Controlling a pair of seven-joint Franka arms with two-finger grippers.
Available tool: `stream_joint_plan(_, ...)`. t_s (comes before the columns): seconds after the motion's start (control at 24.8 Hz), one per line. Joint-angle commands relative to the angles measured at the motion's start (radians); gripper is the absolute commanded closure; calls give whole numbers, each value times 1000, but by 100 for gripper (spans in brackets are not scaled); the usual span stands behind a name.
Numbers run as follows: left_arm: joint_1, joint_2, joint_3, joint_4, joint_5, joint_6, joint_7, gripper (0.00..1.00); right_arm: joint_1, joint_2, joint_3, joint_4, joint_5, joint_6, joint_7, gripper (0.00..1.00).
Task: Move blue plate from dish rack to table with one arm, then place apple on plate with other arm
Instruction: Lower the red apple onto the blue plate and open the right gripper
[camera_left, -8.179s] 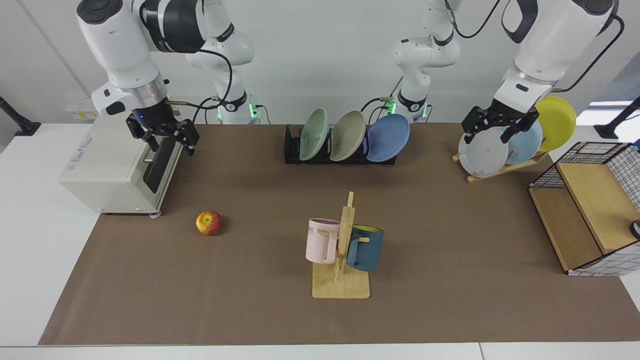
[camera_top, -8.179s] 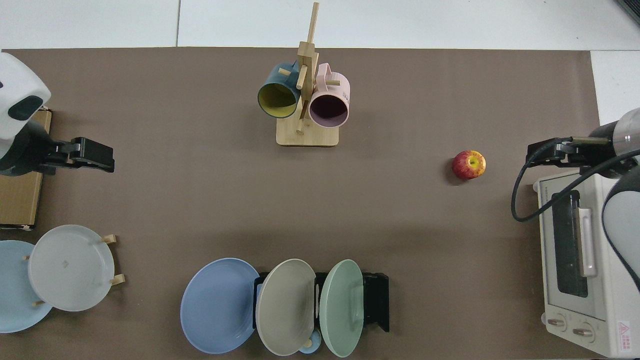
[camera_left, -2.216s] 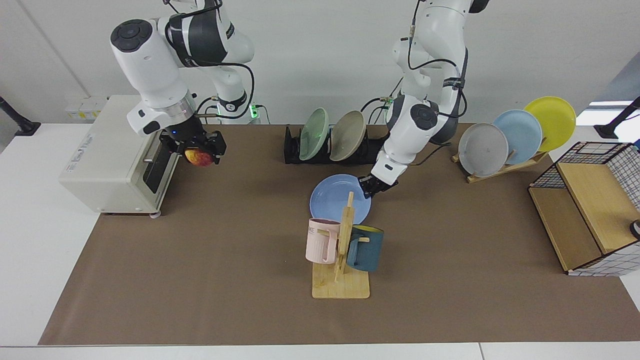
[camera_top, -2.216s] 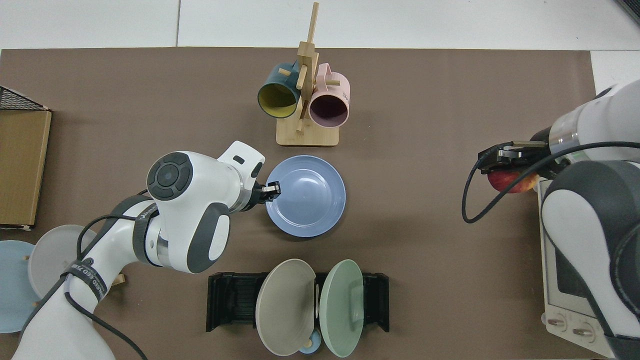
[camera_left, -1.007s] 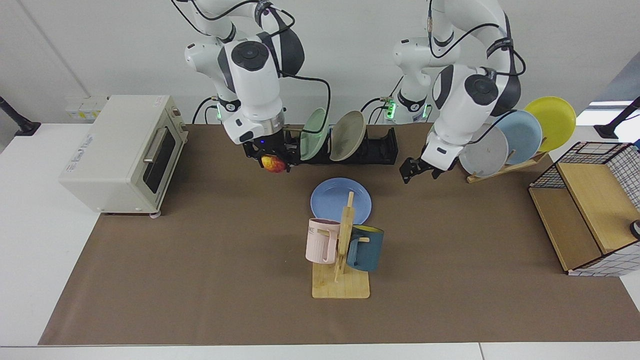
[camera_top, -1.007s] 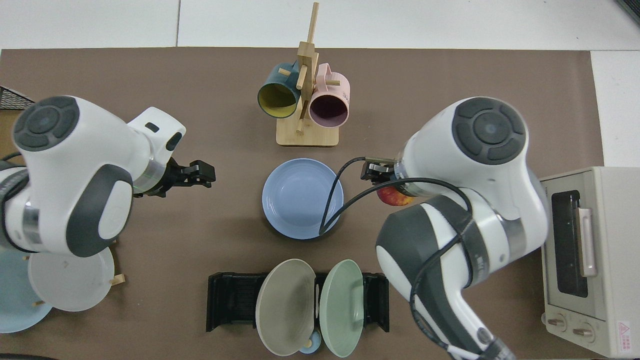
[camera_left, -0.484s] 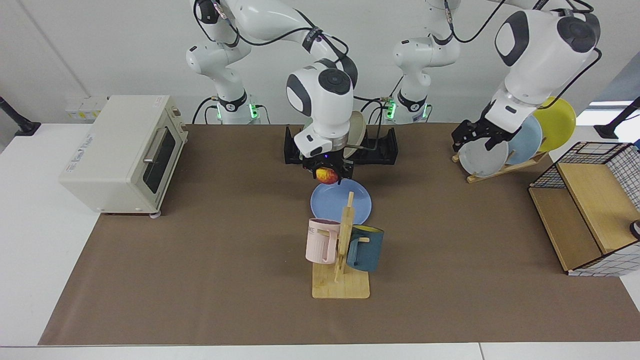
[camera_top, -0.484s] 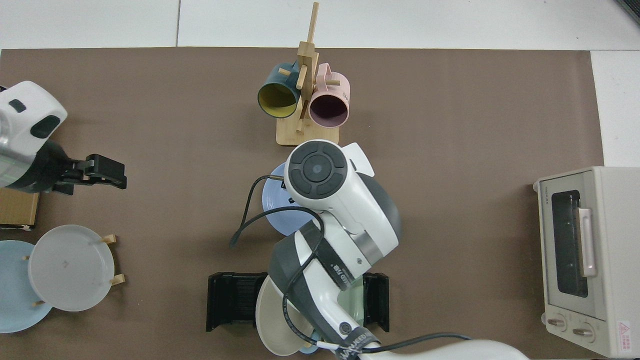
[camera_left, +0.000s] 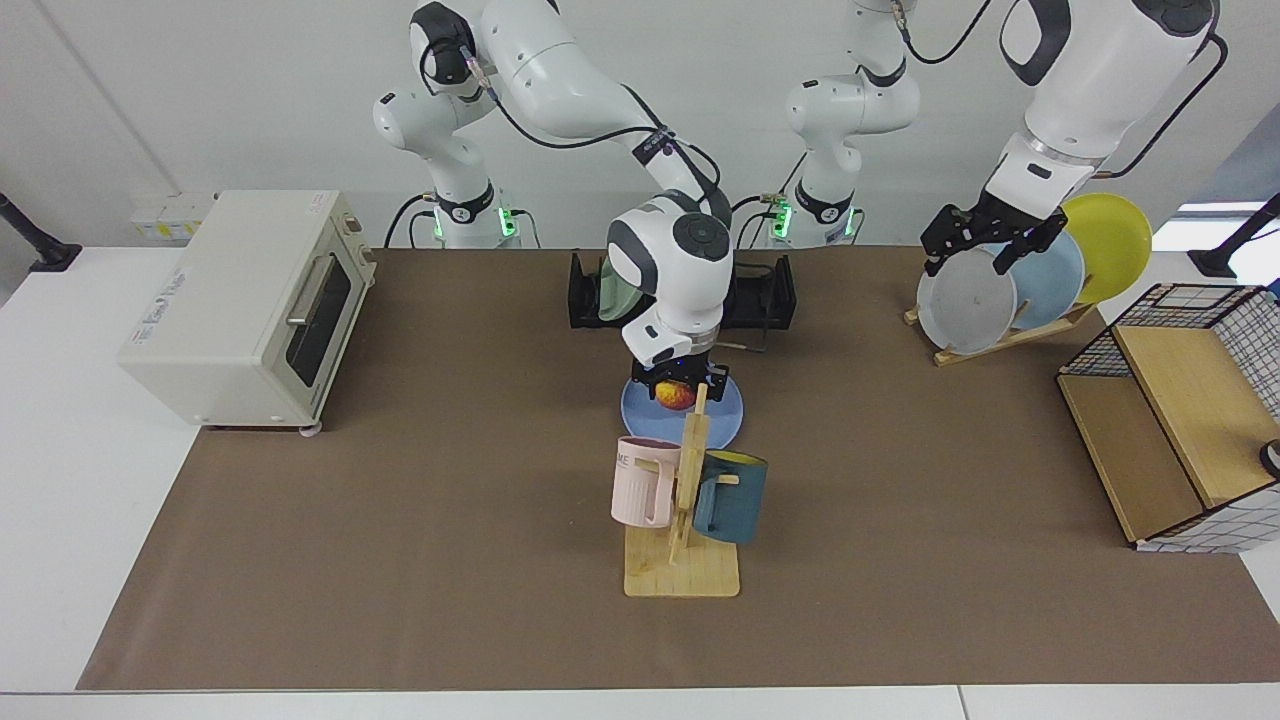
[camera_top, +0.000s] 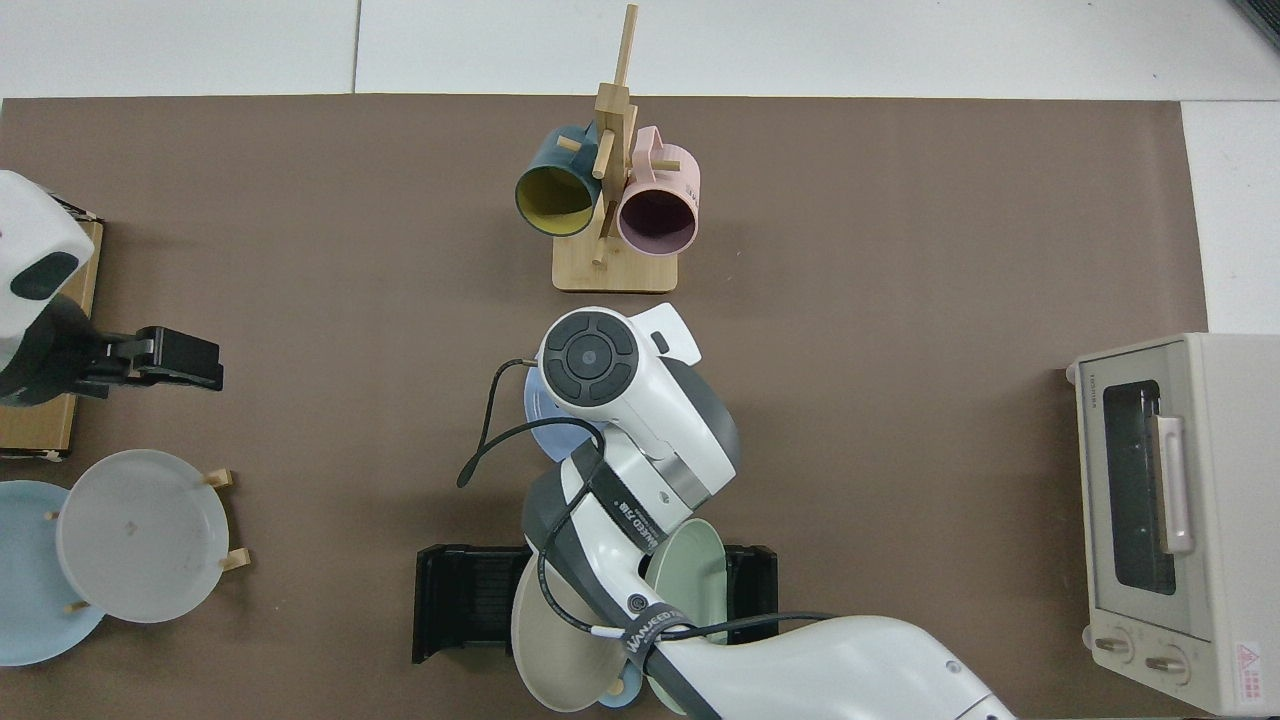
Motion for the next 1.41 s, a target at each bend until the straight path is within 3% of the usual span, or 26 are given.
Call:
stream_joint_plan(0.0, -7, -17, 0, -24, 24, 2, 12, 0, -12, -2, 7, -24, 30, 47, 11, 100)
stream_joint_plan(0.4, -8, -17, 0, -24, 24, 4, 10, 0, -6, 21, 7, -42, 59, 103, 8, 100)
stream_joint_plan(0.44, -8, -16, 0, -24, 24, 4, 10, 0, -6, 21, 7, -44, 59, 101, 7, 89)
stream_joint_plan(0.48, -8, -16, 0, -24, 24, 4, 10, 0, -7, 21, 7, -44, 61, 101, 7, 56)
stream_joint_plan(0.52, -8, -16, 0, -24, 24, 4, 10, 0, -9, 21, 7, -44, 59, 101, 7, 9)
stream_joint_plan(0.56, -8, -16, 0, -24, 24, 4, 9, 0, -9, 21, 7, -44, 58, 96, 5, 0)
stream_joint_plan(0.93, -8, -14, -2, -24, 24, 11, 3, 0, -35, 1, 1, 31, 62, 31, -2, 0)
stream_joint_plan(1.17, -8, -13, -2, -24, 24, 13, 6, 0, -78, -7, -9, 152, 62, -80, -65, 0)
stream_joint_plan(1.37, -7, -13, -2, -26, 22, 16, 3, 0, -128, -73, -9, 157, 70, -95, -172, 0)
